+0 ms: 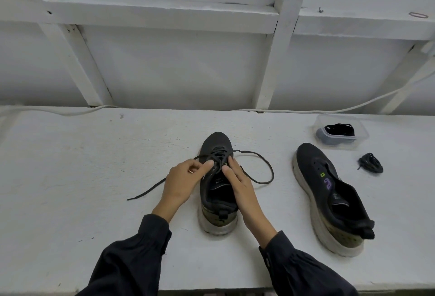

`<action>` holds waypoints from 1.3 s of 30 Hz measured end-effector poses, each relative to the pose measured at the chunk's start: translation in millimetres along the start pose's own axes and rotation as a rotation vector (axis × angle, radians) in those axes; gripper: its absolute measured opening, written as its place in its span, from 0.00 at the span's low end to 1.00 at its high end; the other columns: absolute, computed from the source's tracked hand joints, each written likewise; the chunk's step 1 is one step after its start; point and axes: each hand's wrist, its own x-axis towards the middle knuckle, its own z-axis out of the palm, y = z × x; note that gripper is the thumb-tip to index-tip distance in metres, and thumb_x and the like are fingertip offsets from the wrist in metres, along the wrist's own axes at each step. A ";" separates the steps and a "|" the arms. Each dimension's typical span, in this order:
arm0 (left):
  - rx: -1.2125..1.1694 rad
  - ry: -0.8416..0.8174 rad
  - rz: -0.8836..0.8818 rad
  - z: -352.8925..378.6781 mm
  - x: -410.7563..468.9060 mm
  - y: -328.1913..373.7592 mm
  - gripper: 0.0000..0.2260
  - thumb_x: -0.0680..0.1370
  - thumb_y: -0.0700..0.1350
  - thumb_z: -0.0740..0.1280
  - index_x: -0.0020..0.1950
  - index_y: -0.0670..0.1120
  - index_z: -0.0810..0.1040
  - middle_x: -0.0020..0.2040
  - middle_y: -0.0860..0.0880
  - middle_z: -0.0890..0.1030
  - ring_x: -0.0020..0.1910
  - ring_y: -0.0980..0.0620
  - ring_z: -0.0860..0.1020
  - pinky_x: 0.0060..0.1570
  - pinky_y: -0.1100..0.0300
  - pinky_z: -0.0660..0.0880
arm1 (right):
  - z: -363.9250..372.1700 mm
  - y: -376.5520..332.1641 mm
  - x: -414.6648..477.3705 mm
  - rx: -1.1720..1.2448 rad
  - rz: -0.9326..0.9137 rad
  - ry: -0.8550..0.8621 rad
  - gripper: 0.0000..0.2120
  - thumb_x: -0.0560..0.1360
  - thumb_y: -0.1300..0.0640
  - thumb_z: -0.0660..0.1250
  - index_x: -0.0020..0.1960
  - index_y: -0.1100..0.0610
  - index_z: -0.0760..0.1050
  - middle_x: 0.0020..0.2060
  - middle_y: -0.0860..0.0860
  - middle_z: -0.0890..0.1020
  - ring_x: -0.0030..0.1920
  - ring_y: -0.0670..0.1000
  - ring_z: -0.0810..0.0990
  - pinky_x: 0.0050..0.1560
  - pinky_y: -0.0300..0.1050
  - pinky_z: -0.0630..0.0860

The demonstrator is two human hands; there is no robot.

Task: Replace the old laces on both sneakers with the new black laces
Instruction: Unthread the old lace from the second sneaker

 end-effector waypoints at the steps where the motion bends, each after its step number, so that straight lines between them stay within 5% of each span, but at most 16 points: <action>1: -0.042 -0.046 -0.001 1.0 -4.7 1.5 0.12 0.74 0.59 0.71 0.42 0.51 0.82 0.34 0.57 0.80 0.33 0.59 0.76 0.36 0.65 0.72 | -0.3 0.7 0.8 0.010 -0.001 0.005 0.25 0.80 0.48 0.64 0.76 0.49 0.65 0.76 0.43 0.64 0.75 0.41 0.60 0.77 0.47 0.57; 4: -0.196 -0.094 0.017 0.0 -5.8 10.7 0.07 0.76 0.49 0.71 0.40 0.48 0.83 0.30 0.58 0.79 0.30 0.65 0.74 0.33 0.72 0.68 | 0.8 -0.4 1.0 -0.006 -0.012 0.000 0.24 0.80 0.48 0.64 0.76 0.48 0.66 0.75 0.42 0.65 0.75 0.40 0.61 0.77 0.47 0.57; 9: -0.300 0.181 -0.040 -11.7 13.5 8.9 0.09 0.77 0.49 0.70 0.40 0.47 0.82 0.35 0.50 0.78 0.34 0.55 0.72 0.36 0.58 0.69 | 0.2 2.1 1.5 -0.043 -0.017 -0.024 0.26 0.80 0.46 0.63 0.76 0.49 0.64 0.76 0.42 0.64 0.75 0.39 0.60 0.78 0.48 0.56; 13: -0.305 0.024 -0.088 -1.3 -2.4 8.0 0.17 0.76 0.56 0.69 0.38 0.43 0.82 0.33 0.51 0.79 0.33 0.54 0.73 0.33 0.59 0.69 | -1.7 1.4 1.3 -0.036 -0.022 -0.016 0.25 0.81 0.49 0.63 0.77 0.50 0.64 0.76 0.42 0.63 0.75 0.39 0.60 0.77 0.43 0.56; 16: -0.296 -0.057 -0.017 1.8 -9.0 6.7 0.12 0.75 0.51 0.73 0.34 0.46 0.81 0.29 0.55 0.78 0.29 0.57 0.72 0.33 0.62 0.68 | -0.7 2.3 2.0 -0.038 -0.013 -0.012 0.25 0.81 0.48 0.63 0.76 0.50 0.64 0.76 0.42 0.63 0.75 0.39 0.60 0.77 0.45 0.57; 22: -0.360 0.304 -0.008 -2.5 2.9 5.3 0.12 0.76 0.50 0.71 0.35 0.46 0.80 0.29 0.53 0.77 0.29 0.56 0.70 0.35 0.57 0.70 | -2.6 1.7 1.4 -0.036 -0.015 -0.022 0.25 0.81 0.49 0.63 0.76 0.50 0.64 0.76 0.41 0.63 0.75 0.38 0.58 0.76 0.40 0.56; 25: -0.365 0.197 -0.053 3.4 -3.6 3.7 0.13 0.76 0.53 0.71 0.37 0.45 0.82 0.32 0.47 0.79 0.31 0.54 0.71 0.33 0.59 0.70 | -1.7 0.6 1.2 -0.028 -0.014 -0.012 0.25 0.81 0.49 0.63 0.76 0.50 0.65 0.76 0.42 0.63 0.75 0.39 0.59 0.76 0.41 0.56; 29: -0.280 0.064 0.035 7.8 -13.9 9.1 0.10 0.74 0.49 0.73 0.37 0.45 0.84 0.28 0.56 0.79 0.28 0.62 0.73 0.35 0.66 0.69 | -1.0 0.1 1.0 -0.023 -0.025 -0.024 0.23 0.81 0.50 0.63 0.75 0.49 0.67 0.75 0.41 0.65 0.74 0.38 0.61 0.76 0.41 0.58; 35: -0.536 0.387 -0.059 -4.5 -1.5 6.2 0.12 0.75 0.50 0.72 0.36 0.43 0.82 0.34 0.45 0.79 0.29 0.54 0.68 0.33 0.59 0.68 | -1.8 0.0 -0.2 -0.025 -0.004 -0.007 0.25 0.81 0.50 0.63 0.76 0.50 0.64 0.76 0.42 0.63 0.75 0.39 0.59 0.73 0.36 0.56; 39: -0.412 0.164 -0.048 6.8 -14.6 9.5 0.15 0.74 0.53 0.73 0.35 0.42 0.82 0.29 0.51 0.77 0.28 0.56 0.69 0.32 0.60 0.68 | -1.6 0.2 -0.8 -0.020 -0.017 -0.005 0.24 0.81 0.50 0.63 0.76 0.50 0.66 0.76 0.41 0.64 0.74 0.37 0.60 0.72 0.34 0.57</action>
